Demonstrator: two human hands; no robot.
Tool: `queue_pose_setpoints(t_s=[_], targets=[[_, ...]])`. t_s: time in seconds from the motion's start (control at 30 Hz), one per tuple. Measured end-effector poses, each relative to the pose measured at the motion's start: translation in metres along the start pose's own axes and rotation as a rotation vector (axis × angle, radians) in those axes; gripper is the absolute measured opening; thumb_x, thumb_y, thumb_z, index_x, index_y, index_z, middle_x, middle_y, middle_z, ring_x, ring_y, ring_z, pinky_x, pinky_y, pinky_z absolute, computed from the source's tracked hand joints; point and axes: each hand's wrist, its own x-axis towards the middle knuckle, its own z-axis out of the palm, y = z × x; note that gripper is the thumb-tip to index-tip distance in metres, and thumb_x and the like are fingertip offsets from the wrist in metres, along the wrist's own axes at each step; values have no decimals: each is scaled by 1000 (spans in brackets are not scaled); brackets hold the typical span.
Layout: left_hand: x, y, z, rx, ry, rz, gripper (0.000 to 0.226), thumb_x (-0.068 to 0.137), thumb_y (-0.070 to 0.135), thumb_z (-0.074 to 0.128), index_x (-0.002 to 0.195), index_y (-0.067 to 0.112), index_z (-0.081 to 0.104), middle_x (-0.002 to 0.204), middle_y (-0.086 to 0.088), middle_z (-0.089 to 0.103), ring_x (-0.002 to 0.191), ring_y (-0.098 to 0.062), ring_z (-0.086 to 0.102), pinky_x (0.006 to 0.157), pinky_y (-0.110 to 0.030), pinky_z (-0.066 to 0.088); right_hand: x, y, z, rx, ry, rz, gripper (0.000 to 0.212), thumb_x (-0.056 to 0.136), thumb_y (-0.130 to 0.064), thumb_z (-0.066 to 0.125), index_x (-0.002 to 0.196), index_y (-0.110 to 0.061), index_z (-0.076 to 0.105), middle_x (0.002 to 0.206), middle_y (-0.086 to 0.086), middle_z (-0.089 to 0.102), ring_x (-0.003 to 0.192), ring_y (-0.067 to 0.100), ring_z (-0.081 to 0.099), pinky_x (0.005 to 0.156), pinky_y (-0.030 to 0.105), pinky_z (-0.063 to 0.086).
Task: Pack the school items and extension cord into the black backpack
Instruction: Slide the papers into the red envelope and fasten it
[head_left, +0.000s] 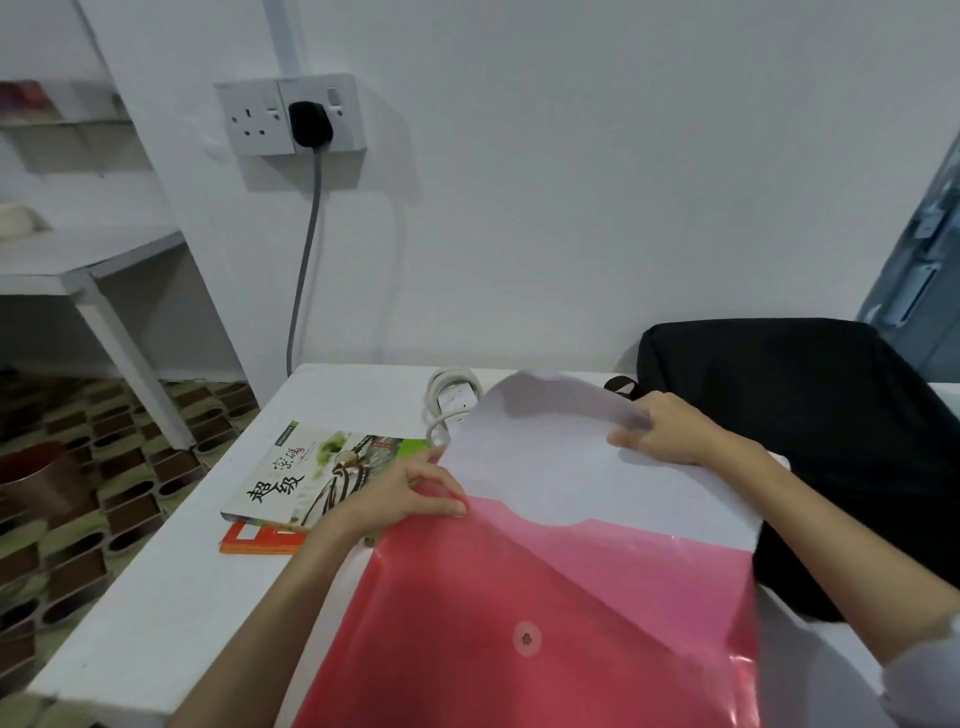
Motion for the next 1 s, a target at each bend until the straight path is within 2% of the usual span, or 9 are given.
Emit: queue_pose_setpoints(t_s=[0.13,0.3,0.4,0.47,0.57,0.63,0.7,0.8,1.0], targets=[[1,3,2,84,66,59,19,52,38,86,67,39,74,146,14,28,135,6,22,110,-22,18,-6,-13,-1,-84,-82,-22,32,85,-33,61,58,-26,44,65,-7,46,60,8,45,59,28,35],[10,-2,12,286,259,189,20,47,69,72,64,60,64,150,9,24,138,-17,21,114,-28,11,1,-29,21,-135,42,-231,7,83,-28,61,88,-27,57,88,-7,62,84,17,56,74,36,47],[7,-4,16,329,403,190,15,56,52,77,66,55,67,145,22,20,136,-16,20,107,-8,4,6,-38,20,11,11,-279,20,81,-15,61,72,-33,57,75,-6,62,74,17,54,68,34,43],[2,-2,17,308,473,165,15,59,38,83,65,44,70,143,26,23,129,-10,25,103,-7,10,4,-43,14,104,-105,-230,27,82,-18,63,61,-33,52,66,-6,53,66,16,50,62,30,40],[-7,2,20,292,474,171,13,58,39,81,62,44,70,140,26,30,114,-10,33,96,-2,17,5,-39,7,83,-292,-84,5,78,-32,64,79,-27,63,81,2,67,74,17,65,73,32,53],[-12,5,22,319,461,183,11,57,44,79,62,44,70,139,28,28,112,-7,30,95,-1,16,7,-37,0,70,-373,-51,16,76,-34,65,88,-24,66,91,4,71,83,21,69,80,36,55],[-16,11,28,321,455,199,11,59,40,81,64,42,71,141,30,23,115,5,23,97,-2,13,9,-37,-4,108,-413,-41,16,75,-32,67,87,-23,67,89,5,71,83,23,70,80,37,55],[-20,22,35,315,441,221,10,63,29,83,67,32,74,146,30,12,115,19,12,94,5,7,5,-46,3,93,-532,-31,9,80,-26,69,86,-21,65,84,-2,65,78,15,63,76,25,50],[-18,25,30,333,484,269,10,61,32,82,68,31,75,150,25,13,116,12,16,97,2,10,-6,-54,31,186,-583,-36,13,81,-23,70,91,-22,62,78,-11,60,75,5,57,70,16,44]])
